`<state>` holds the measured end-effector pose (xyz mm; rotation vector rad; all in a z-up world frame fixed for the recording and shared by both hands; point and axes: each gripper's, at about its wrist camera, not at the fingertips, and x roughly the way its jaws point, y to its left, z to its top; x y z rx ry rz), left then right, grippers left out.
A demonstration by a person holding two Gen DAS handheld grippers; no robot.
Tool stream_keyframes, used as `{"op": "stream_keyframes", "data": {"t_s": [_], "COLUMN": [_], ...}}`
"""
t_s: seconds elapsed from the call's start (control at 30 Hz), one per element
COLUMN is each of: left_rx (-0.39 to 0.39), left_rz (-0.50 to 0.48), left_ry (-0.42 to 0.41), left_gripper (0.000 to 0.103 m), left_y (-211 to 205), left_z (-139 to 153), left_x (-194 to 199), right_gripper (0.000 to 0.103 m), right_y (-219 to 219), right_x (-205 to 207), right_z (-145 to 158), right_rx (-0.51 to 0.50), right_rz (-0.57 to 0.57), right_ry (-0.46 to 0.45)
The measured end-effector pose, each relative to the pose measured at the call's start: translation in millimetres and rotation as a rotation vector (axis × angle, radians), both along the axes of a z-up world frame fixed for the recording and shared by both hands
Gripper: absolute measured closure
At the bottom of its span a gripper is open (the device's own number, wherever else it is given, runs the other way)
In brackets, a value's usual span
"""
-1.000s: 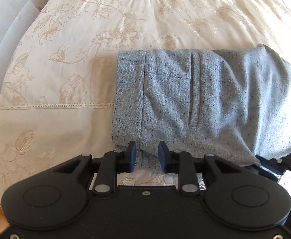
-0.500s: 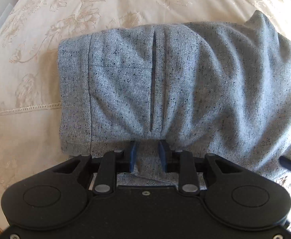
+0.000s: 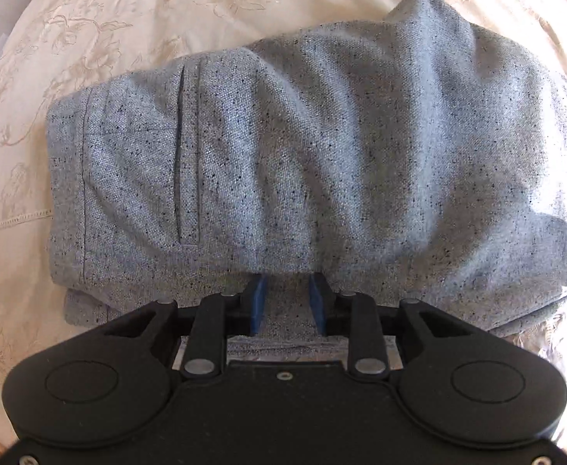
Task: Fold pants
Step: 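Grasp the trouser leg hem with the right gripper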
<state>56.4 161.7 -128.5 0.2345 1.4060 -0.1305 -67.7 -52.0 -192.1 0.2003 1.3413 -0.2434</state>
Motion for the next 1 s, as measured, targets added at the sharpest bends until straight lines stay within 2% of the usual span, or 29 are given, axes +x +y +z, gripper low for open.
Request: {"op": "stream_keyframes", "data": {"t_s": [0.1,0.17,0.23,0.33,0.47,0.53,0.63,0.87,0.9,0.93,0.97,1.0], "left_rx": [0.007,0.014,-0.012,-0.064,-0.089,-0.071,0.015,0.065,0.072,0.082,0.093,0.101], "left_rz": [0.017,0.001,-0.017,-0.053,-0.107,-0.124,-0.119,-0.071,-0.064,-0.059,-0.058,-0.058], "left_ry": [-0.031,-0.077,-0.096,-0.082,-0.070,-0.042,0.015,0.004,0.001,-0.002,-0.008,-0.014], "left_gripper": [0.067,0.068,0.068,0.068,0.066,0.065,0.064,0.063,0.063,0.063,0.064,0.064], "left_y": [-6.1,-22.3,-44.0,-88.8,-144.0,-162.3,-175.5,-182.5,-185.8,-187.7,-191.5,-194.5], "left_z": [17.7,31.0,38.8,39.9,30.6,18.7,-3.3,-1.2,-2.3,-1.5,-1.0,0.0], "left_x": [5.0,2.7,-0.5,-7.9,-23.0,-30.1,-37.0,-45.0,-44.9,-46.3,-47.8,-48.8], "right_gripper": [0.058,0.057,0.057,0.055,0.054,0.051,0.049,0.046,0.052,0.096,0.094,0.099], "right_y": [-23.2,-49.7,-80.3,-140.4,-222.1,-259.7,-306.9,-380.7,-389.2,-393.8,-400.6,-401.9], "right_x": [-21.8,-38.3,-52.3,-71.2,-101.0,-112.7,-120.2,-123.7,-122.0,-119.7,-113.8,-110.1], "right_z": [20.2,35.6,47.9,57.0,61.5,60.9,60.7,47.2,44.8,43.4,38.9,40.4], "right_rx": [0.020,0.037,0.027,-0.021,-0.071,-0.076,-0.086,-0.015,-0.002,0.009,0.026,0.018], "right_rz": [-0.065,-0.149,-0.240,-0.363,-0.502,-0.555,-0.598,-0.675,-0.674,-0.663,-0.626,-0.594], "right_ry": [-0.061,-0.126,-0.167,-0.212,-0.219,-0.222,-0.218,-0.220,-0.220,-0.212,-0.190,-0.180]}}
